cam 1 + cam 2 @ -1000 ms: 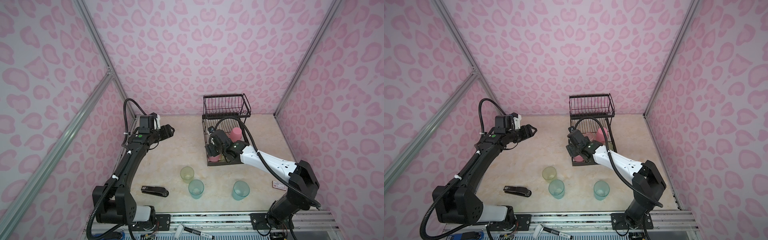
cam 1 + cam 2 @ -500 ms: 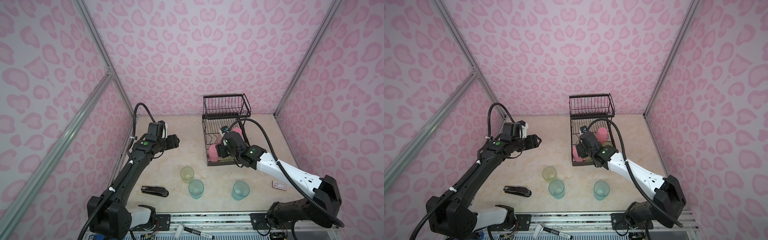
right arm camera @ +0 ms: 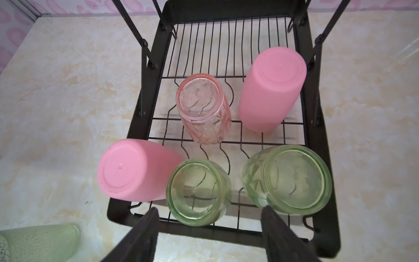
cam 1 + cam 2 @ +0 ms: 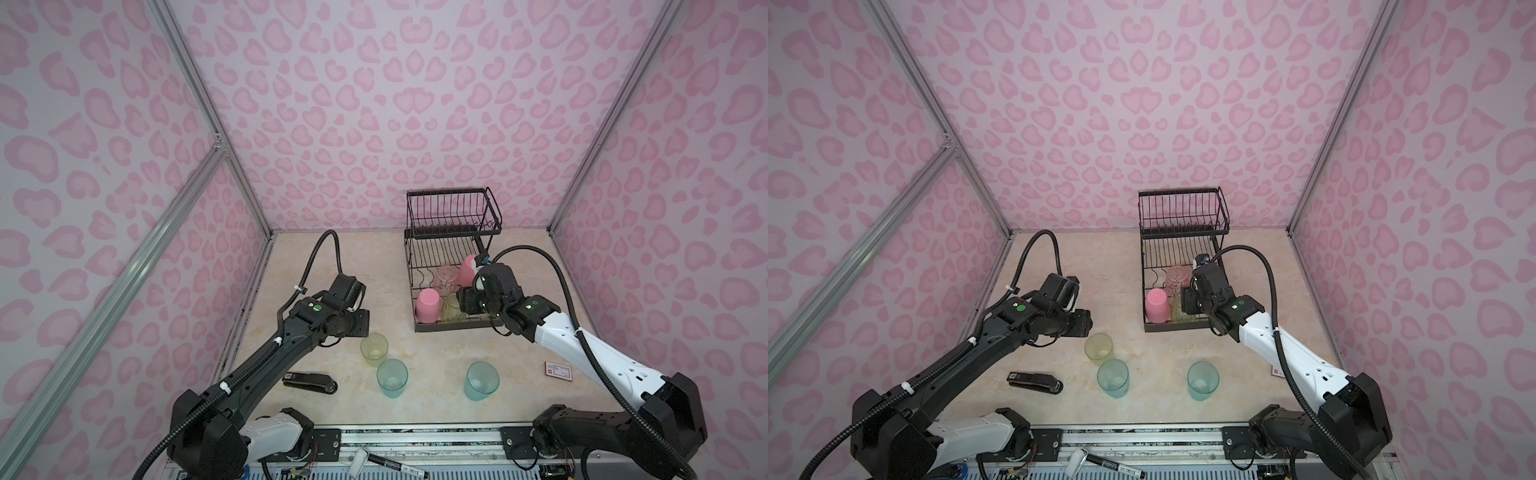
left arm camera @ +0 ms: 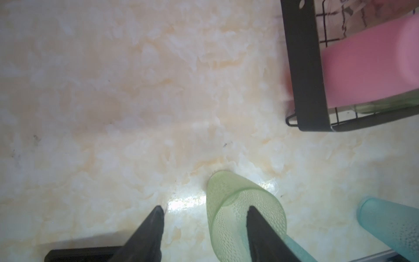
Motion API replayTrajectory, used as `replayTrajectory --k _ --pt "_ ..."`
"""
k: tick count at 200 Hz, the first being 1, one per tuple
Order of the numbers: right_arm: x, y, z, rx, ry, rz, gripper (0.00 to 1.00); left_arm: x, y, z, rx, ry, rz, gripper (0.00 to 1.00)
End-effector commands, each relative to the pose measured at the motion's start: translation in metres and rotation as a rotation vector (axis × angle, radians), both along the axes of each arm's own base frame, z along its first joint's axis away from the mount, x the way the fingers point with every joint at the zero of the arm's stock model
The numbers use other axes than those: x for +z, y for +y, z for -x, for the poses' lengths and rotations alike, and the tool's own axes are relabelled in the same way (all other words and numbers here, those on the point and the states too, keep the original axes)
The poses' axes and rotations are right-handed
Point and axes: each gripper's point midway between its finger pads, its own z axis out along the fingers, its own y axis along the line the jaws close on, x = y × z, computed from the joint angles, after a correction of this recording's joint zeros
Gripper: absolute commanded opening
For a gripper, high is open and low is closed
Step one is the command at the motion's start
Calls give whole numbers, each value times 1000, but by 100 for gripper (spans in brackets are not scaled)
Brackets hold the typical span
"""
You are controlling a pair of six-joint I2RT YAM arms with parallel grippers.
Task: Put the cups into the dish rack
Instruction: 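Reach the left gripper to the pale green cup on the table while right lifts away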
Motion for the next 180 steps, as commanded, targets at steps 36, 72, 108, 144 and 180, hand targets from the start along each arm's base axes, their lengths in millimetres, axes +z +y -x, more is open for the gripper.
replayTrajectory --k 36,72,108,144,180 --pt "-1 17 -5 61 -11 -60 70 -28 -5 33 -26 108 -72 58" --pt "-4 19 -3 77 -15 -71 70 -37 -8 28 -53 131 -113 55" --pt "-7 21 -4 82 -18 -80 70 -41 -7 20 -94 136 -173 50" --pt "-9 20 -4 79 -18 -79 70 -45 -10 11 -110 142 -182 43" --pt "-9 22 -8 80 -33 -83 70 -47 -9 7 -116 142 -183 35"
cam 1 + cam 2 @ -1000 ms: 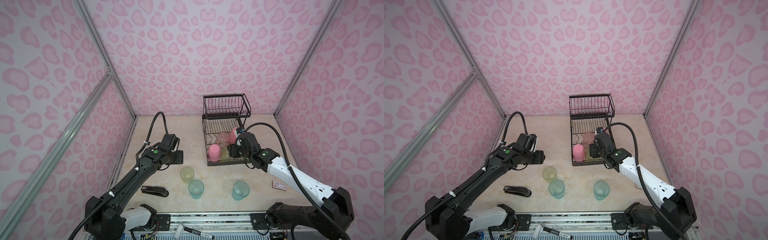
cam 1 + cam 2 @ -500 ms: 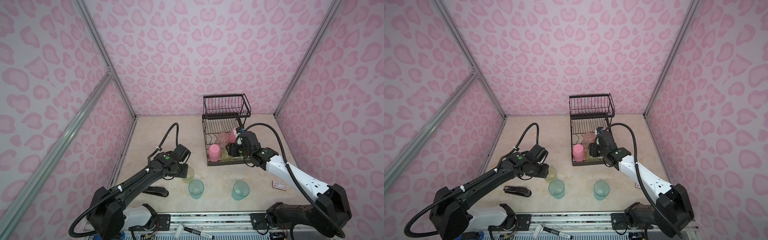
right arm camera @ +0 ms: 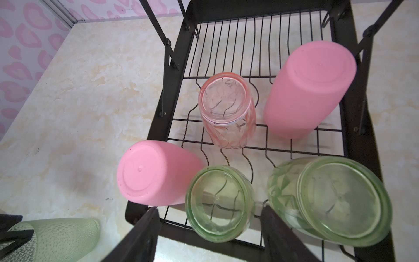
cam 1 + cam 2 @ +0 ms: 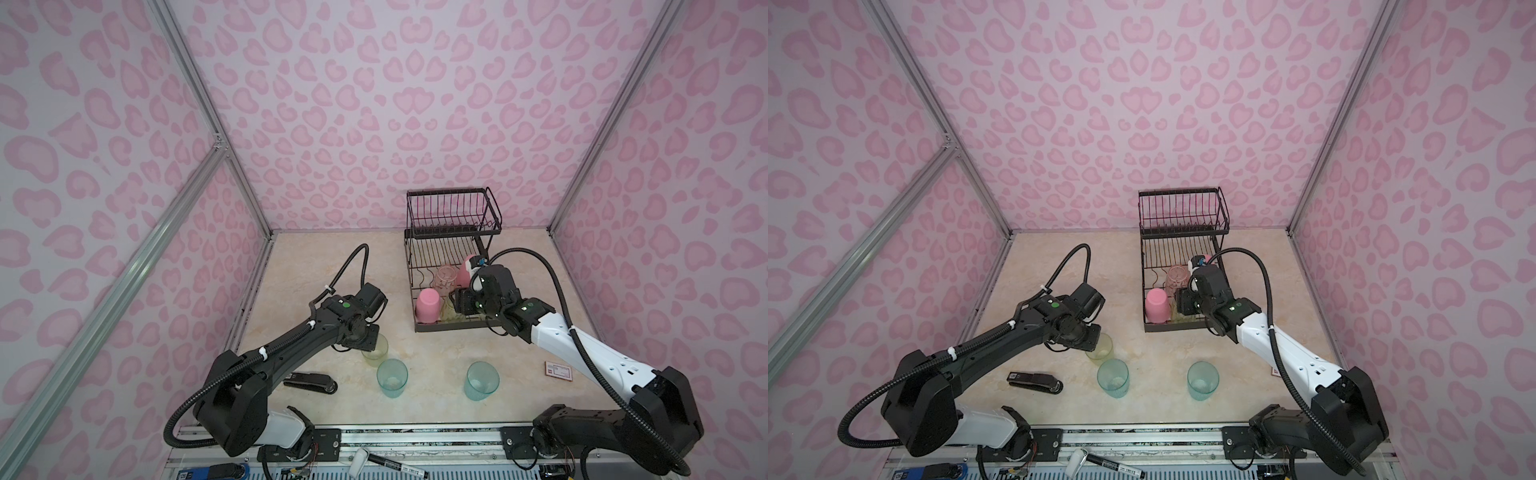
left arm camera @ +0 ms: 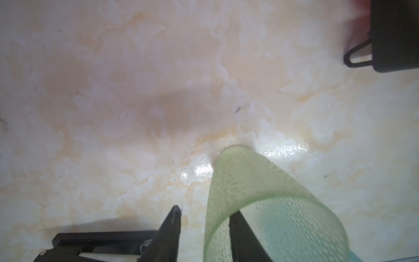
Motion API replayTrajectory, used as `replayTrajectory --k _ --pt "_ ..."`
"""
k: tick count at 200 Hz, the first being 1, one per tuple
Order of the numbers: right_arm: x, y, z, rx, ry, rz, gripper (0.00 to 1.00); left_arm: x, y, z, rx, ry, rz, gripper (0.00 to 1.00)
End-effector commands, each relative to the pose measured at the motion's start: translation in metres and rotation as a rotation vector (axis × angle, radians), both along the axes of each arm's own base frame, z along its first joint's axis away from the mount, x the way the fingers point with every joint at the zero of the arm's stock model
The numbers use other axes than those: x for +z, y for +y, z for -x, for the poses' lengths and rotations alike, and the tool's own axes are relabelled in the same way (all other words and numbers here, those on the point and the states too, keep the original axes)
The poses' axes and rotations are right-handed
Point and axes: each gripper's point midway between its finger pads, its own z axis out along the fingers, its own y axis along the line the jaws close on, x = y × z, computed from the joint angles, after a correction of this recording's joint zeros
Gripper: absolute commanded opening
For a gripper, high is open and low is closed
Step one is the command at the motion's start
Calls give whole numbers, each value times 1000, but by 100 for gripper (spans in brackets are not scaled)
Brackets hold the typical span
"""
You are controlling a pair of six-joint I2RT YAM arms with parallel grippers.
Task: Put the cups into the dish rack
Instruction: 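Reach the left gripper to the pale green cup on the table while right lifts away, then grasp the pale green cup rim with the left gripper and lift it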
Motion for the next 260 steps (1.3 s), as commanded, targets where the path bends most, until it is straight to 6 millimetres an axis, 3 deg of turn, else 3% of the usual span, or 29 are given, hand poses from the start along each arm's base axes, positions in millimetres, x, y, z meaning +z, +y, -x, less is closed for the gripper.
replayTrajectory --k 1,100,154,209,260 --pt "0 3 -5 4 -21 -6 70 2 -1 -6 -20 -15 -1 34" --pt "-2 6 -15 -3 -10 13 70 6 -17 -15 -41 -42 86 8" --pt "2 7 -18 0 -25 19 70 15 -15 -21 -37 -58 92 4" --pt "10 11 -25 5 -34 19 70 60 -6 -46 12 -132 218 3" --pt "31 19 -30 19 -63 2 70 125 -15 -76 38 -224 491 3"
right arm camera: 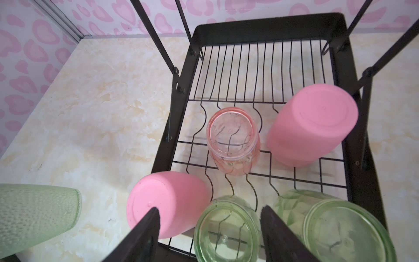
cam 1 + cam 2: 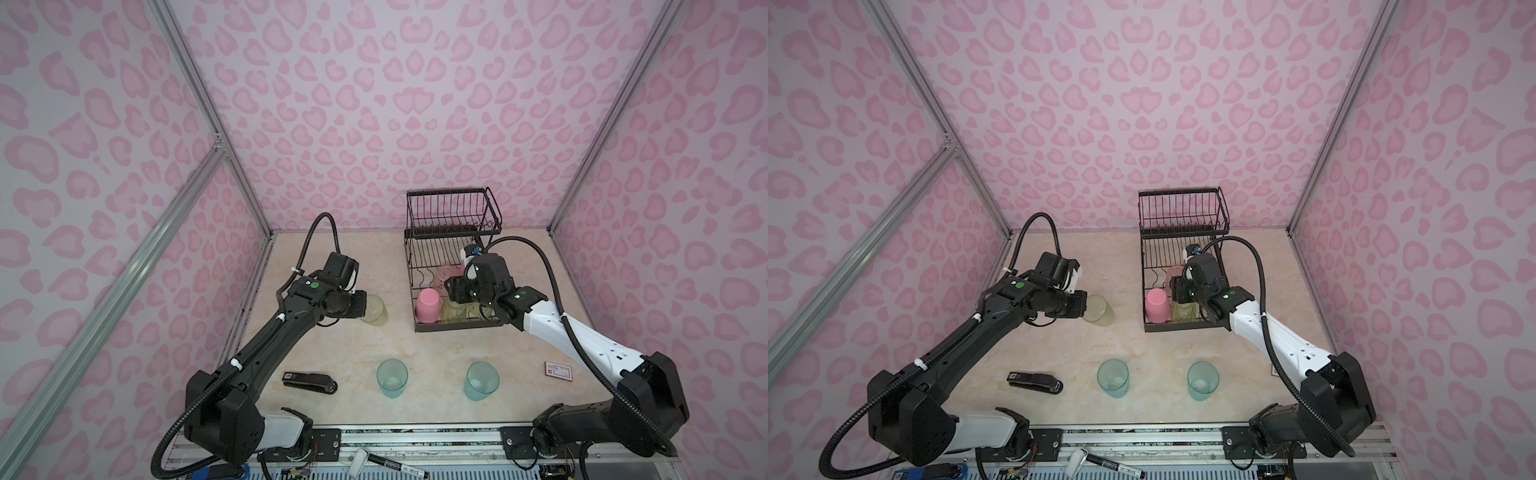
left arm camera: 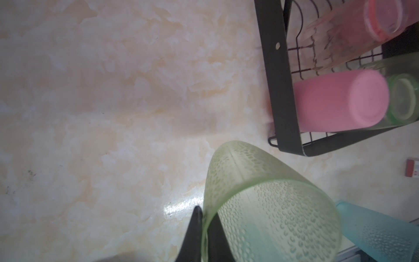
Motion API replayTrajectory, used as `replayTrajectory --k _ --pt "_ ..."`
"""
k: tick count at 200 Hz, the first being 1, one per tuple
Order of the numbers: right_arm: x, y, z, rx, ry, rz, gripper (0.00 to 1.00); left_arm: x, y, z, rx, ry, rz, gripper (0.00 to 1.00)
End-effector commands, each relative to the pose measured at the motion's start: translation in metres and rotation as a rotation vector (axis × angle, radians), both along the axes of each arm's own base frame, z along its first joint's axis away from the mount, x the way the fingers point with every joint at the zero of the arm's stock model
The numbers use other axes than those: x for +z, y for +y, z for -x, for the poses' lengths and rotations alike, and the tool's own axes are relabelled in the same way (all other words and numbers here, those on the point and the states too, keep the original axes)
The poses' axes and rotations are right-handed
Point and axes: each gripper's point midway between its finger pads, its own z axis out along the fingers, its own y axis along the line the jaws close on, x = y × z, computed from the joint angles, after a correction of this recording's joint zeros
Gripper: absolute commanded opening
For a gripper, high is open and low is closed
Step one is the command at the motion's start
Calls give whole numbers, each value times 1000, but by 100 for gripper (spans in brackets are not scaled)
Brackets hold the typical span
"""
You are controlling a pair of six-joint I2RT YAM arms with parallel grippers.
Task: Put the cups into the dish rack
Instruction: 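Grasp the pale green cup rim with the left gripper and lift it, then bring the pale green cup toward the right gripper above the rack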
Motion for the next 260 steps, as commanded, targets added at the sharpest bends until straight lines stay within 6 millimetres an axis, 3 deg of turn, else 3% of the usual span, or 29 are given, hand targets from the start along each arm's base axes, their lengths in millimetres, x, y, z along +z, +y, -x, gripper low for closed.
replayTrajectory --k 1,44,91,116,137,142,168,197,230,260 --pt "7 4 -1 11 -9 5 70 37 -19 -11 -50 -64 171 3" --pt "32 18 4 44 -45 -12 71 82 -31 -29 -77 -133 378 3" --pt "76 32 13 93 -121 -112 73 121 -44 -39 -113 -180 587 3" --pt "98 41 8 116 -148 -176 73 143 -48 -47 -125 -213 672 3" --pt "120 47 -1 131 -169 -248 73 157 -50 -56 -125 -235 738 3" --pt "127 49 -3 133 -176 -268 73 172 -51 -60 -137 -268 754 3" --pt "164 54 -17 121 -220 -388 75 194 -55 -73 -151 -308 830 3" --pt "198 45 -41 40 -231 -614 76 213 -58 -93 -133 -350 893 3" --pt "213 29 -71 -62 -155 -913 75 226 -60 -115 -120 -400 944 3" --pt "222 30 -88 -101 -96 -1059 76 229 -65 -129 -134 -439 979 3"
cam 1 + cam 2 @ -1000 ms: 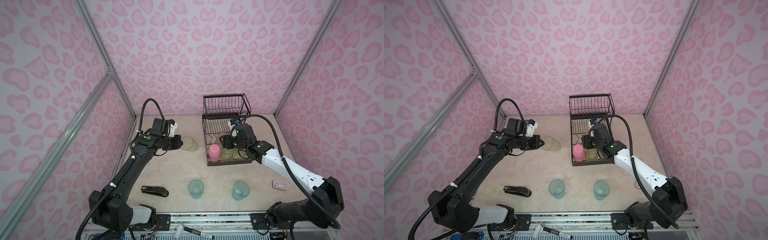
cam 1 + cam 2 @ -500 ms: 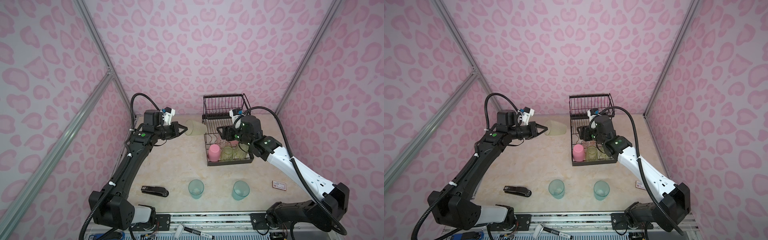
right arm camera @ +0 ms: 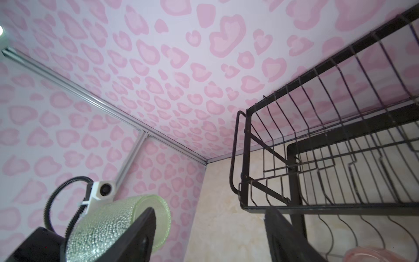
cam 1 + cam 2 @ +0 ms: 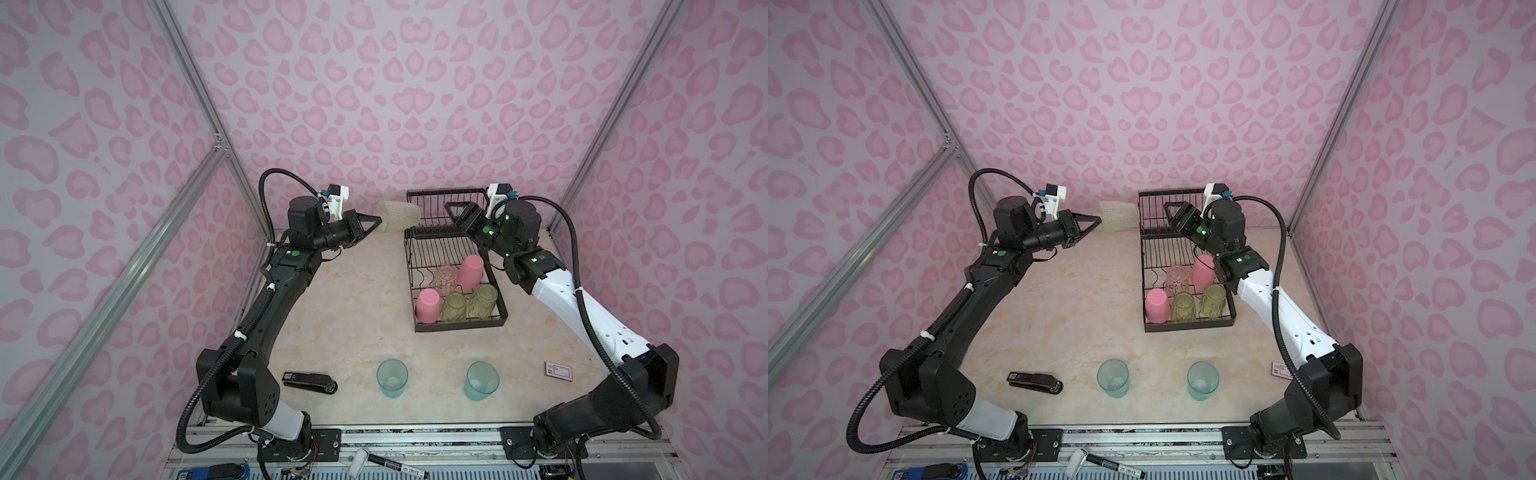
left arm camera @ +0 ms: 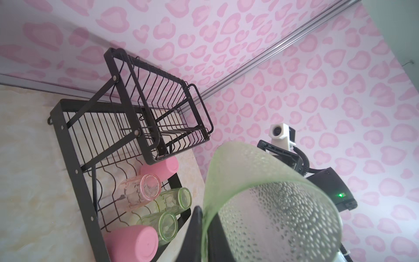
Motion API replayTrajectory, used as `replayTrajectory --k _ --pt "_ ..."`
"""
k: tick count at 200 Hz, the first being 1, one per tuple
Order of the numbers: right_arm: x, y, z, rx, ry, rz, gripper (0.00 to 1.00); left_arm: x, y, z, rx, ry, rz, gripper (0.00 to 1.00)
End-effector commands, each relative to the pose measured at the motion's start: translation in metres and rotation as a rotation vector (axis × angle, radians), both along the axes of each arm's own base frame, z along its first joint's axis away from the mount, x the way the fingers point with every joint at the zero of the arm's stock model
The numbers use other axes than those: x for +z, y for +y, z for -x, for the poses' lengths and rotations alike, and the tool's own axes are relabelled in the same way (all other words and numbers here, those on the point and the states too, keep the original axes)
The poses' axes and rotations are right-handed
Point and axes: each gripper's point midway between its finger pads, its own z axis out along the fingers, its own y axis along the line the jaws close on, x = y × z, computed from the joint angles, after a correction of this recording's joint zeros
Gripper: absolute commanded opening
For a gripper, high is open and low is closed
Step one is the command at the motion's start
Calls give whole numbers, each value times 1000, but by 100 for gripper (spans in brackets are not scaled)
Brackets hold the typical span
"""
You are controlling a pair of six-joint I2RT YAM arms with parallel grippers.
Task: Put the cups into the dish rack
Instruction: 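Bring the pale green cup toward the right gripper above the rack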
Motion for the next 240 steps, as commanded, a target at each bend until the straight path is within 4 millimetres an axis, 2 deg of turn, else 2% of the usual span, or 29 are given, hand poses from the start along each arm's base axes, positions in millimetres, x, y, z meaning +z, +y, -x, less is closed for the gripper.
replayTrajectory --k 1,35,37,43,84,145,172,240 --pt "29 8 -6 31 15 -217 76 30 -5 -9 -9 -123 65 3" --pt "20 13 -23 34 86 -338 76 32 -18 -17 -41 -166 88 3" --pt "31 13 -23 40 67 -353 77 32 -18 -17 -41 -167 90 3" --pt "35 15 -25 47 66 -375 77 32 -20 -18 -46 -171 96 3" --pt "32 22 -35 75 101 -490 81 31 -31 -26 -68 -188 119 3" --pt "34 26 -33 87 109 -504 83 21 -47 -38 -79 -186 118 3" --pt "28 29 -30 73 136 -493 83 19 -52 -43 -77 -188 123 3" --pt "16 34 -22 12 234 -427 74 11 -64 -47 -91 -198 120 3"
